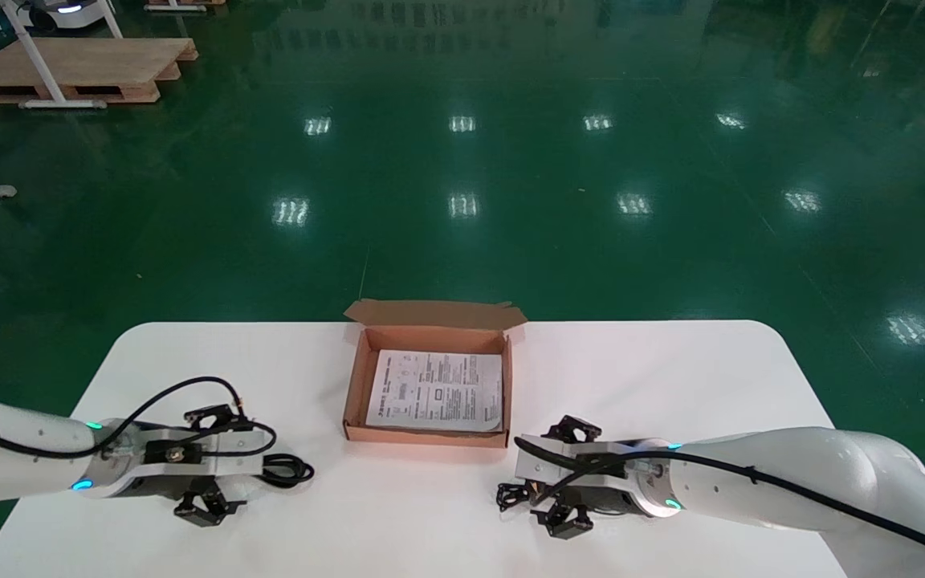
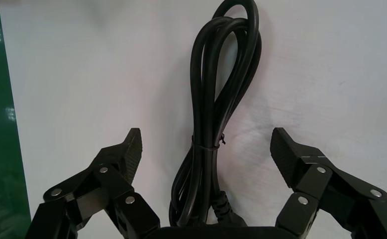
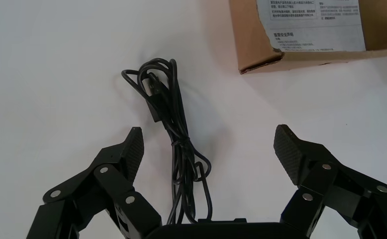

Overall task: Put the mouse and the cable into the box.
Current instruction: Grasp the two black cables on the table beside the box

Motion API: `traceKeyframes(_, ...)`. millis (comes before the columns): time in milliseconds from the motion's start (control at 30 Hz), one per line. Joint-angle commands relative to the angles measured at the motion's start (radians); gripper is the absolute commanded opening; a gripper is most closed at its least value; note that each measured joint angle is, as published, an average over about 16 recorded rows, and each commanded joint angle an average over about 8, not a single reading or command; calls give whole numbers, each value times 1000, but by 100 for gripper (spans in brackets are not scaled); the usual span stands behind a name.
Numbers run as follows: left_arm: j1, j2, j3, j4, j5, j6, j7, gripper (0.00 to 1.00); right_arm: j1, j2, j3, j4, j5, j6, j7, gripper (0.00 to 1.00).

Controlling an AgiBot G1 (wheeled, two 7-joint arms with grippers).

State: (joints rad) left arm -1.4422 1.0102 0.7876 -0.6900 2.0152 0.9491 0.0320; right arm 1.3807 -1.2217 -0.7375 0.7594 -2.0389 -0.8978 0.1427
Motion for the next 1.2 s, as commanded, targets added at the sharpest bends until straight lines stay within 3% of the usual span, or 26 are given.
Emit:
traceKeyframes(33, 0, 0, 0, 0, 0, 0, 0, 0, -1, 1, 0, 3, 0, -1, 0, 0)
traceKeyframes(1200, 0, 0, 0, -1, 0, 0, 0, 0, -5, 5, -1, 13, 2, -7, -1, 0)
